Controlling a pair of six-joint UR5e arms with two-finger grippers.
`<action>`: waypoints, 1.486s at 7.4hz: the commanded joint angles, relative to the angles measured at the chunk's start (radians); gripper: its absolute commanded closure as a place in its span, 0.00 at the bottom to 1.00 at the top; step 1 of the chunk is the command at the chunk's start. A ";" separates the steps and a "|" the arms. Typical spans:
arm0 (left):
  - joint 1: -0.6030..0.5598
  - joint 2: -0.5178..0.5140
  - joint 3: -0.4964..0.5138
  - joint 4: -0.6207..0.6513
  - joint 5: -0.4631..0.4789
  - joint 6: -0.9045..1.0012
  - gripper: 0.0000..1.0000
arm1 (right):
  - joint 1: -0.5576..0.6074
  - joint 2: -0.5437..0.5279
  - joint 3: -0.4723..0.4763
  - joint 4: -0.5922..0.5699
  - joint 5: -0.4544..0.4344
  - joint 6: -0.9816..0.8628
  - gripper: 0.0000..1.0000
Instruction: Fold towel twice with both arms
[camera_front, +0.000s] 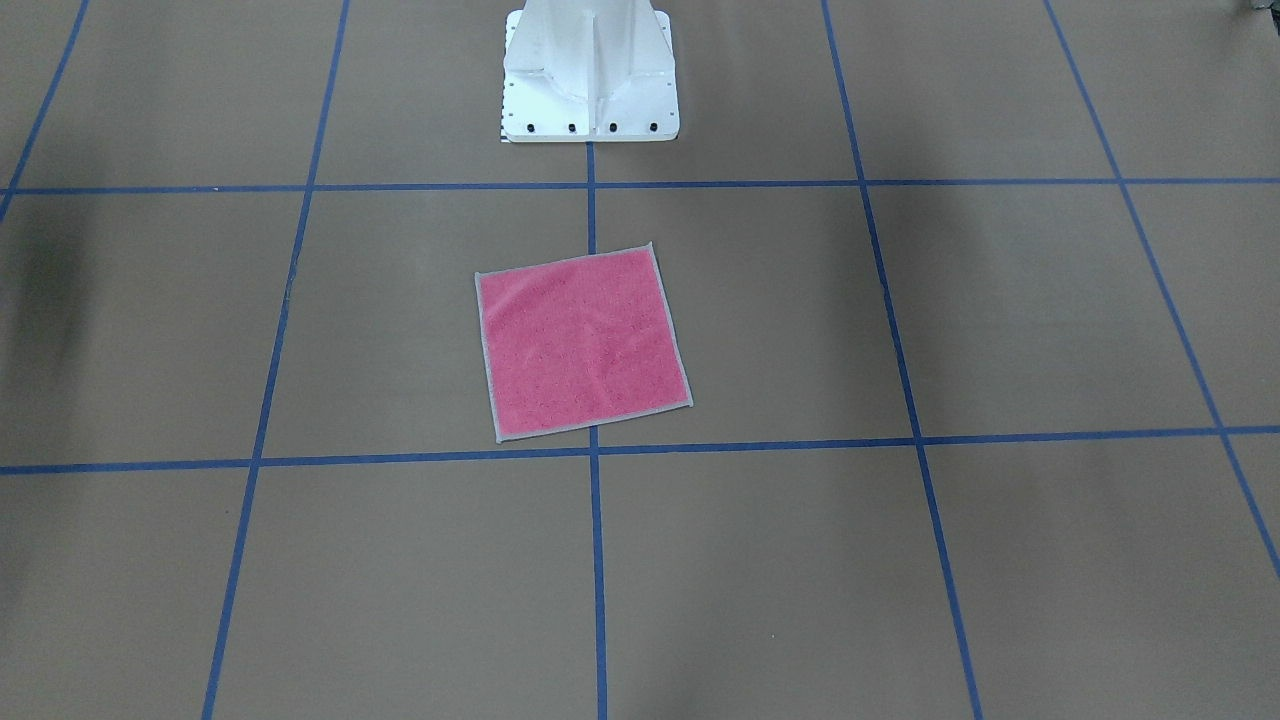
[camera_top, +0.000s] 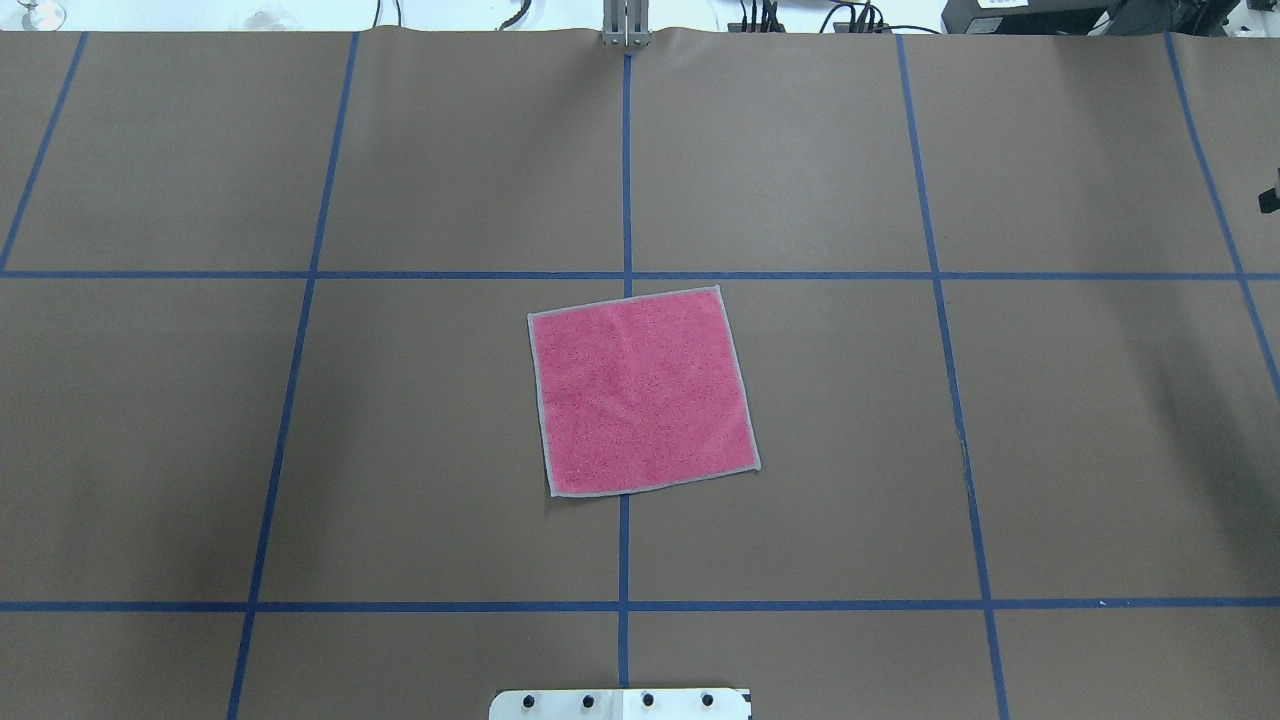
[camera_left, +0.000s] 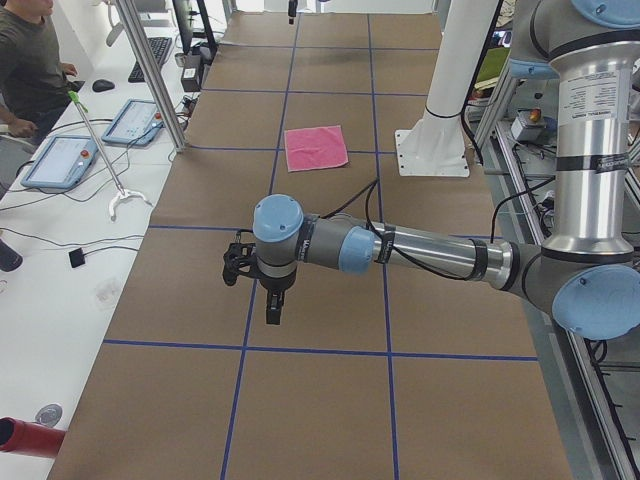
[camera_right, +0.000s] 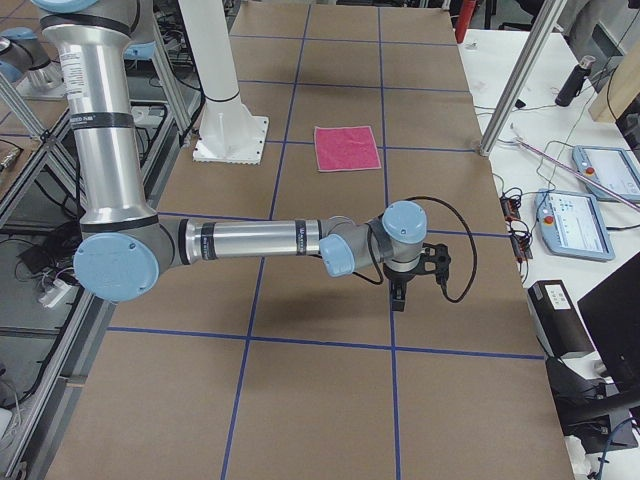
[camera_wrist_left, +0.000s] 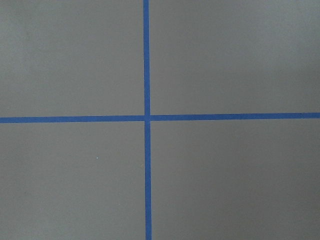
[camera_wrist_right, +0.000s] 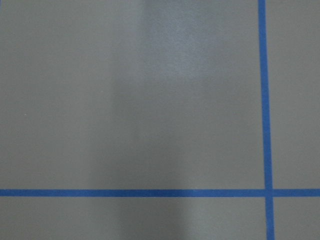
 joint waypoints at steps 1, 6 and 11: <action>0.000 0.000 0.014 -0.006 -0.007 0.007 0.00 | 0.015 -0.022 0.042 -0.032 0.001 0.000 0.00; 0.003 0.035 0.020 -0.049 -0.014 -0.049 0.00 | -0.058 -0.028 0.047 -0.018 0.013 0.003 0.00; 0.257 -0.054 -0.001 -0.308 -0.031 -0.637 0.00 | -0.374 0.020 0.258 -0.005 0.001 0.432 0.00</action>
